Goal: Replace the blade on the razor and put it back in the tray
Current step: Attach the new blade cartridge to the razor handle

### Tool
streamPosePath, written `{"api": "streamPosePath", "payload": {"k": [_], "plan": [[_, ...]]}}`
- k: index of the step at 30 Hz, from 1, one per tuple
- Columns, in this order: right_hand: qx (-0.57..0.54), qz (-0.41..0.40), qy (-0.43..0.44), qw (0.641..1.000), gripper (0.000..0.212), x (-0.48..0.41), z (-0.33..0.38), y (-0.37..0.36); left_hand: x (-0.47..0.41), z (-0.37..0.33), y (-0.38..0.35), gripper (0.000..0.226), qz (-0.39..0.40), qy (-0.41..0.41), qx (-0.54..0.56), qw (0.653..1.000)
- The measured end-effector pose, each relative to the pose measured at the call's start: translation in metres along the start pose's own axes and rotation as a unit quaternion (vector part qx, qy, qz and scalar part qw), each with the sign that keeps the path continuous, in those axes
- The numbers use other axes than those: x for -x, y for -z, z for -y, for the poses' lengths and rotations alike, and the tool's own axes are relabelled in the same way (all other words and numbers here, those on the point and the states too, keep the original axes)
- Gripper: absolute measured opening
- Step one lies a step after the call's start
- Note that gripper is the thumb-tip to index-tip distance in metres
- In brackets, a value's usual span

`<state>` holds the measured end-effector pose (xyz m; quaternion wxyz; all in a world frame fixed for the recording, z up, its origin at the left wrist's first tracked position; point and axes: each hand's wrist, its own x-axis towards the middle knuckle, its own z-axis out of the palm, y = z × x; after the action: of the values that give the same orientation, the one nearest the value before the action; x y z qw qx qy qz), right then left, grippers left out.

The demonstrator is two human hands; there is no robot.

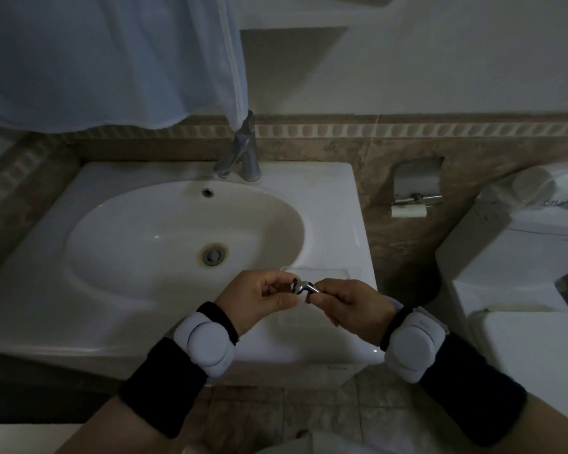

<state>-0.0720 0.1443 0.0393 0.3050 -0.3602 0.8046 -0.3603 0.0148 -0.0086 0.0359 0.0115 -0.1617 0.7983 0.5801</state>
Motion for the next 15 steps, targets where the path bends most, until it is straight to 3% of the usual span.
{"api": "streamPosePath", "payload": {"k": [8, 12, 15], "plan": [[0.018, 0.016, 0.016, 1.0, 0.03, -0.002, 0.0, 0.001, 0.009, -0.01, 0.0, 0.026, 0.006, -0.003, -0.036, 0.999], [0.039, 0.017, 0.033, 0.999, 0.029, -0.003, 0.001, 0.001, 0.013, -0.011, 0.0, 0.037, 0.002, -0.015, -0.045, 0.999], [0.048, 0.019, 0.042, 0.998, 0.029, -0.002, 0.002, -0.001, 0.015, -0.009, 0.001, 0.026, 0.003, -0.015, -0.065, 0.998]]}}
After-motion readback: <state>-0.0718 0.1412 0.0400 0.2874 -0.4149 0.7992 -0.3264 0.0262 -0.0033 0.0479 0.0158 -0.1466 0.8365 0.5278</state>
